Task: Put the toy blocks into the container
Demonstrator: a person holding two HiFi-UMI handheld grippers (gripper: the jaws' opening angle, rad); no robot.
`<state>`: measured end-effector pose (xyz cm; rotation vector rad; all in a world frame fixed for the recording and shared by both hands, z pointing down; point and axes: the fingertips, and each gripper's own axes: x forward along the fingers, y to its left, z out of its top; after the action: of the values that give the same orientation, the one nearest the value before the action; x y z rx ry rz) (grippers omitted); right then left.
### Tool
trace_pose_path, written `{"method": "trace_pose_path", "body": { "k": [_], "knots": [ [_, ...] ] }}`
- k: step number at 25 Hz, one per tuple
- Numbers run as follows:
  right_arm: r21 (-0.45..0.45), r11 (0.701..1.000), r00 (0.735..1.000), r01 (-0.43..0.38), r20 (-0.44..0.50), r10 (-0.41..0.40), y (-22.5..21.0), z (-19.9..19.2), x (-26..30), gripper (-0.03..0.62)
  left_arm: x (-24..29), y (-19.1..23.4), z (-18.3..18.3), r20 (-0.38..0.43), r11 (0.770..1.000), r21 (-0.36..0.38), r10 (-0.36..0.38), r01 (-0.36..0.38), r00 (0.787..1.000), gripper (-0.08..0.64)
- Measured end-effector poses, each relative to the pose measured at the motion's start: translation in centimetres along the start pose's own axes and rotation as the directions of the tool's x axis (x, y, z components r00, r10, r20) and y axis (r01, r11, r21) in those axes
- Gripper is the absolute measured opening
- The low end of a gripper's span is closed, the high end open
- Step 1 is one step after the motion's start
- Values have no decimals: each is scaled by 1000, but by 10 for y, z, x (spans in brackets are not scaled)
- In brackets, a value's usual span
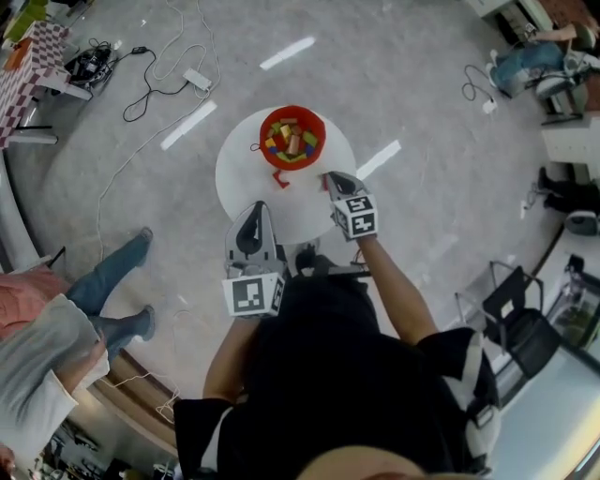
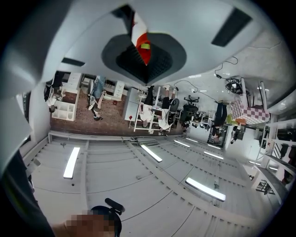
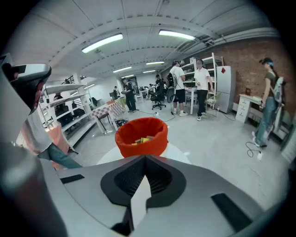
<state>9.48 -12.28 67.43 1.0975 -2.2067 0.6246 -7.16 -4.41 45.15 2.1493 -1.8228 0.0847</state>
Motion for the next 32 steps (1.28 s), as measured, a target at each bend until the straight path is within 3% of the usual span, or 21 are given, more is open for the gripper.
{"method": "trace_pose_path", "body": {
  "k": [3,6,13,17,19,23,27,32],
  "knots": [
    [37,999,999,27,-41,-25,-19,-35,5,-2,5,-3,-3,-10,999,29,-17,18,1000,-6],
    [61,997,991,46,-125,-39,-35,-67,12,-2,11,-10,-2,-14,1000,12,-29,29,999,-6],
    [78,995,948,67,-316,-39,-54,-124,42,2,19,-16,-8,-30,999,15,-50,50,998,-6],
    [63,995,912,78,-408,-46,-56,-146,60,92,24,-17,-5,-21,999,-6,-44,44,999,-6],
    [130,990,892,46,-452,17,-41,-154,65,128,25,-17,-7,-26,999,-6,-42,42,999,-6],
    [184,981,866,58,-499,42,-34,-169,76,138,26,-14,-6,-29,999,-28,-31,30,999,-6],
    [186,982,879,42,-474,52,-30,-166,91,138,28,-11,-9,-32,999,-24,-28,28,999,-6],
    [189,980,866,71,-499,34,-31,-171,94,126,27,-9,-10,-33,999,-25,-29,28,999,-6]
  ]
}}
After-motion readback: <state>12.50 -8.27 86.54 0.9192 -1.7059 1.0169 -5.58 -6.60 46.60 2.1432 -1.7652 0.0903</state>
